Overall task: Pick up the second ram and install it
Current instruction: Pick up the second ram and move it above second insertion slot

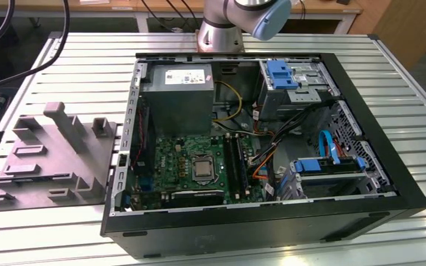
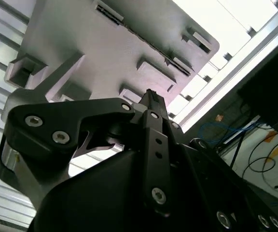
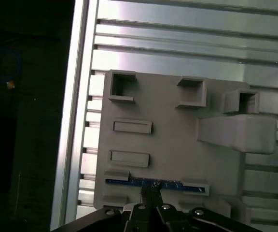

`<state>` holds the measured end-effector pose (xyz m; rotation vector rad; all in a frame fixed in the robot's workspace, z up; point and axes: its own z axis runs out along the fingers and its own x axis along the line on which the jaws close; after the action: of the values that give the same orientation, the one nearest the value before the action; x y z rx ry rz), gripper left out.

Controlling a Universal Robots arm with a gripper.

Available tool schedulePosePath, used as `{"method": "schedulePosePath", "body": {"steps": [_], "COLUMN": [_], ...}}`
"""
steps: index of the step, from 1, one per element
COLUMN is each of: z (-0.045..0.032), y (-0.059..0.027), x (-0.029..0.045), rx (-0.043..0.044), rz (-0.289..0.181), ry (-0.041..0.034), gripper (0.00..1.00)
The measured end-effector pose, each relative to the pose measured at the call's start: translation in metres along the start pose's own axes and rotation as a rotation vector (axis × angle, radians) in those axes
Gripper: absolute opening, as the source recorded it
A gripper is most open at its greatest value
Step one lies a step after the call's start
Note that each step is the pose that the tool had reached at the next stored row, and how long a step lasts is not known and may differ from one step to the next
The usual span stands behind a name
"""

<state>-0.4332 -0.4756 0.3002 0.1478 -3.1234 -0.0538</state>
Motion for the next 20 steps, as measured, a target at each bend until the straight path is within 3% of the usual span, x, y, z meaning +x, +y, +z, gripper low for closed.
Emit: {"method": "schedulePosePath", "body": {"steps": [20], "z": [0.0009], "y": [-0.0001], "x": [0.0], "rx": [0.0045], "rz": [-0.363], "ry": [0.0127], "gripper": [0.1]}}
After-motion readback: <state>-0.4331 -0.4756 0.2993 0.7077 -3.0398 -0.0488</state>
